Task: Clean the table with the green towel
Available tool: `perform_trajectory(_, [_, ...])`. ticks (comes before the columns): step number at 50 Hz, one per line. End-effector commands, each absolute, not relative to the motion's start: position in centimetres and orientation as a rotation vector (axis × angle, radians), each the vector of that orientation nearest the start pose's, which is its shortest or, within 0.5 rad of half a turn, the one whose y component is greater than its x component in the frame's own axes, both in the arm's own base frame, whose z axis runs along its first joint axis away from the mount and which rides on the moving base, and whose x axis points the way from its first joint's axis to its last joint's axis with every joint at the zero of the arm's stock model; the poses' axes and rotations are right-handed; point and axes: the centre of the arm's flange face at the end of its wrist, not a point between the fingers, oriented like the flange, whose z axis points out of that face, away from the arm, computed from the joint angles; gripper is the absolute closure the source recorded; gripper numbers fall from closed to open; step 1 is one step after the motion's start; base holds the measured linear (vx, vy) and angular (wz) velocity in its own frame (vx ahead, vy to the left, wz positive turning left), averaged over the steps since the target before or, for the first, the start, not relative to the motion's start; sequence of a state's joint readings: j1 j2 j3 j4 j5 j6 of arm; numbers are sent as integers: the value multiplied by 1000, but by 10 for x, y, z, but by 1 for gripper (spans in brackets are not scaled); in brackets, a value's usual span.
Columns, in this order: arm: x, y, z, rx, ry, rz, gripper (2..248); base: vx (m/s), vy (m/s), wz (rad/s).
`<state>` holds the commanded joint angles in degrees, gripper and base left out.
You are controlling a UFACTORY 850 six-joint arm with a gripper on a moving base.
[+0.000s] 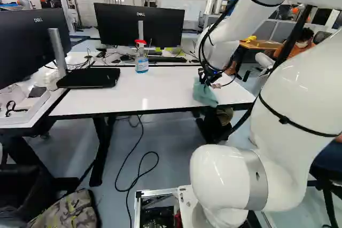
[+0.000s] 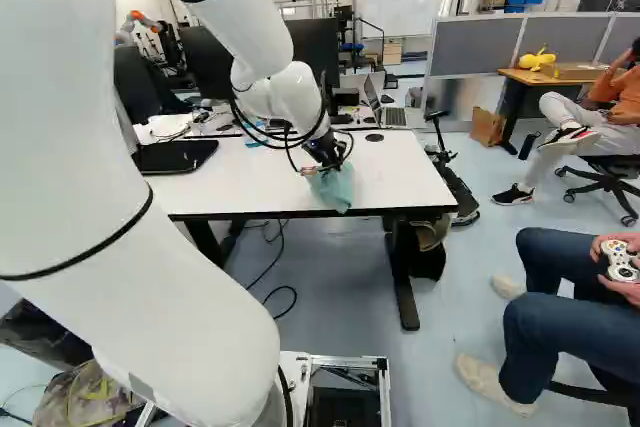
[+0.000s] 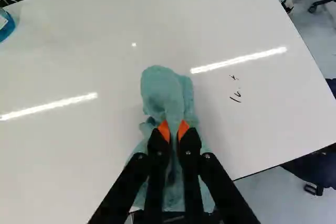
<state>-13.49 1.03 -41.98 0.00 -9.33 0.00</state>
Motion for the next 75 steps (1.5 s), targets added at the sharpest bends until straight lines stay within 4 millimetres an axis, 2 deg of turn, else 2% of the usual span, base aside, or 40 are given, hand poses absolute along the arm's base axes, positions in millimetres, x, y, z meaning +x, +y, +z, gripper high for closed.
perform_trajectory(17, [450,-129,471,-3041,427,-997,212,0,0,0])
perform_trajectory(45, [480,-184,446,-3018,557,-1123,212,0,0,0])
perform_trajectory(65, [486,-222,427,-3005,655,-1195,212,0,0,0])
perform_trajectory(75, [488,-225,417,-3010,661,-1174,212,0,0,0])
